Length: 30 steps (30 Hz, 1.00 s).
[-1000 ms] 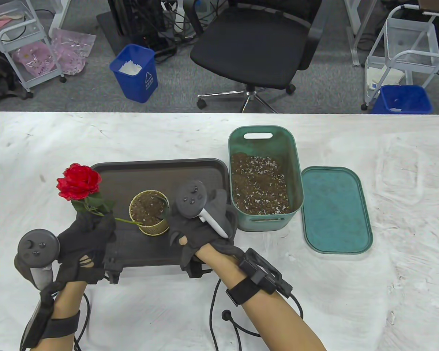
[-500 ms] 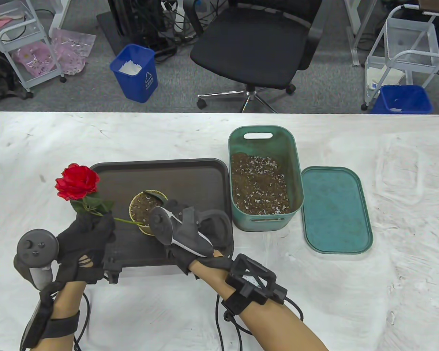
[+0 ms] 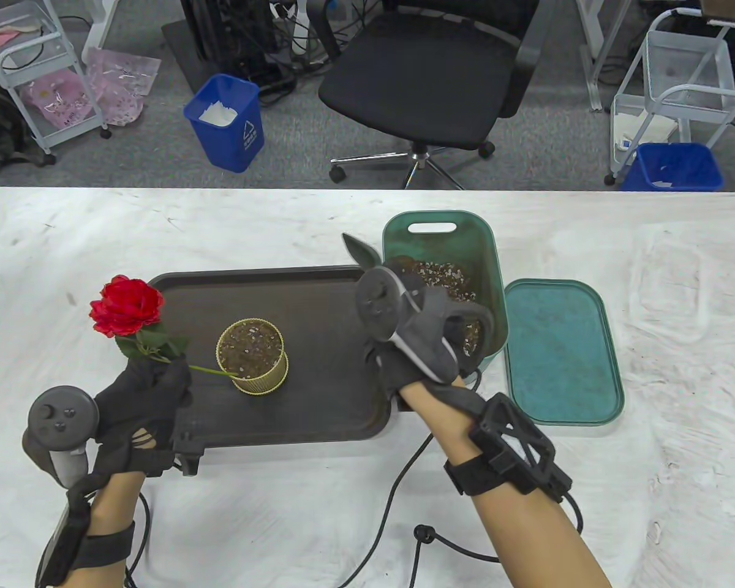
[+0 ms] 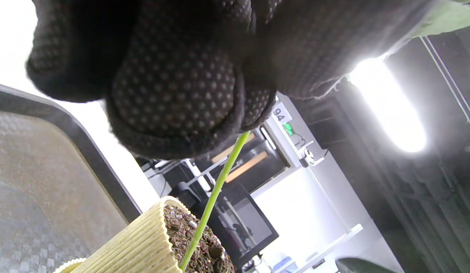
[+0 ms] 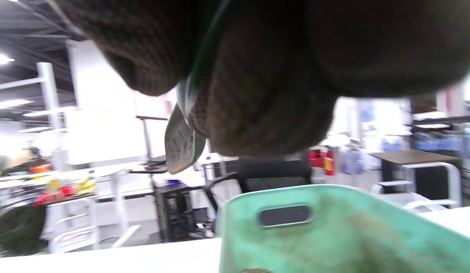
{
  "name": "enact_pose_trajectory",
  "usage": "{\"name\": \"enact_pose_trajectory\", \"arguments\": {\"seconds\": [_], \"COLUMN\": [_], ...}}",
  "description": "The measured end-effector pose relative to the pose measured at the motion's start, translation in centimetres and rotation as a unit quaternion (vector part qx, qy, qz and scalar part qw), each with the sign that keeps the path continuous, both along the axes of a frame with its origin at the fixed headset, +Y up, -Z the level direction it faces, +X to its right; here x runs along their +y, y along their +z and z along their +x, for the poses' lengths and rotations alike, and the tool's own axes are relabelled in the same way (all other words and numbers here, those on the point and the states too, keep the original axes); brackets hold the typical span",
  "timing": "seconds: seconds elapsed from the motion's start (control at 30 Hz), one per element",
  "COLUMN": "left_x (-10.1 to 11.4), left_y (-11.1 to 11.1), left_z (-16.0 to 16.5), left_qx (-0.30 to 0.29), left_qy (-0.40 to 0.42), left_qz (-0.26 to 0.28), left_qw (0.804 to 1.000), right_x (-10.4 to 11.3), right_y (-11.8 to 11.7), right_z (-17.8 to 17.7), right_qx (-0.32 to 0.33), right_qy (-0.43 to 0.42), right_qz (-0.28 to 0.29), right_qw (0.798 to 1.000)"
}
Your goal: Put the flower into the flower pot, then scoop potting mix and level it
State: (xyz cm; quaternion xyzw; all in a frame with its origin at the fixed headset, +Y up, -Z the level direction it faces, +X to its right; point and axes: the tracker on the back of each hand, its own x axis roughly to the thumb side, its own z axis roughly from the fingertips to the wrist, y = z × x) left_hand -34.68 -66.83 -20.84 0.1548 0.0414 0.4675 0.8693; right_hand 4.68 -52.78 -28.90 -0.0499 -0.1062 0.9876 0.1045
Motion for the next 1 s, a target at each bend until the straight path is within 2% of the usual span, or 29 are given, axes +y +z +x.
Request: {"name": "enact_pose_trajectory", "arguments": {"seconds": [0.13,0.2,0.4,0.7,0.87,1.0], "left_x": [0.2,0.1,0.0,0.0,0.0,0.0], "left_y": [0.1,0.1,0.0,-0.1,-0.1,-0.1], "left_z": [0.3,0.3,-0.2,-0.2,-0.3,-0.3], "left_qx": [-0.005,-0.006,-0.004,-0.006,-0.004,-0.004], "left_qy": [-0.006,-0.004,-0.001,0.0,-0.001,-0.001], "left_qz": [0.004,0.004,0.0,-0.001,-0.003,-0.003], "left_qw": [1.0,1.0,1.0,1.0,1.0,1.0], "right_x": [-0.8,-2.5,-7.7,-10.6,-11.7,-12.4], "right_y": [-3.7,-6.1,-10.0,-12.2,-13.0,-13.4], "right_z": [3.2,4.3,4.4,3.6,4.1,4.7], "right_qx": [-0.063,-0.082,-0.103,-0.103,-0.098,-0.099], "right_qy": [0.027,0.046,0.087,0.098,0.019,-0.043], "right_qz": [-0.076,-0.148,-0.237,-0.262,-0.287,-0.336], "right_qw": [0.995,0.984,0.962,0.955,0.953,0.936]}}
